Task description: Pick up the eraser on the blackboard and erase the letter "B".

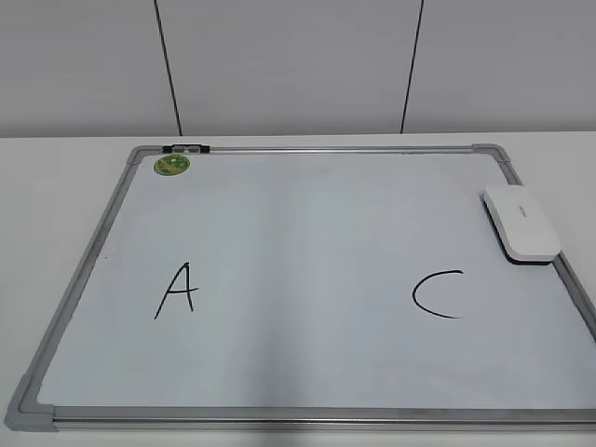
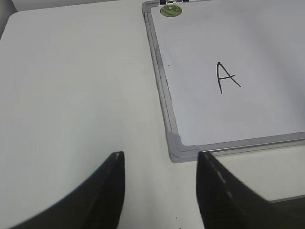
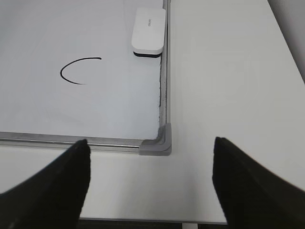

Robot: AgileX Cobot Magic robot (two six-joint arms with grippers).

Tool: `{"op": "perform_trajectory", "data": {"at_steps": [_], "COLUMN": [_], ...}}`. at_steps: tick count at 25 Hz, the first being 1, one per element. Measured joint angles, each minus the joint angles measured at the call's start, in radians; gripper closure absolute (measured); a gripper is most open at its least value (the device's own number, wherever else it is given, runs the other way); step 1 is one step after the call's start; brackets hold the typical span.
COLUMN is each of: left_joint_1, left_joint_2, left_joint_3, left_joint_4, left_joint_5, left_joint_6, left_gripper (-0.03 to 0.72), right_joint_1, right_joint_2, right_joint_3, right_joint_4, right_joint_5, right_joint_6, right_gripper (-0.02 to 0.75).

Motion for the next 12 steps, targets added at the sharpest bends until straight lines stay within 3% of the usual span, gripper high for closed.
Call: {"op": "perform_trajectory", "data": {"at_steps": [12], "left_joint_1": [0.017], "left_joint_2": [0.0], "left_joint_3": [0.0], "left_joint_4": [0.0], "left_joint_5": [0.0], "left_joint_6": [0.0], "left_gripper": [0.314], "right_joint_1": [0.0], "right_joint_2": [0.0], "right_joint_3": [0.0], "right_joint_4": [0.0], "right_joint_5": [0.0], "right_joint_6": [0.0], "right_gripper": [0.146]}}
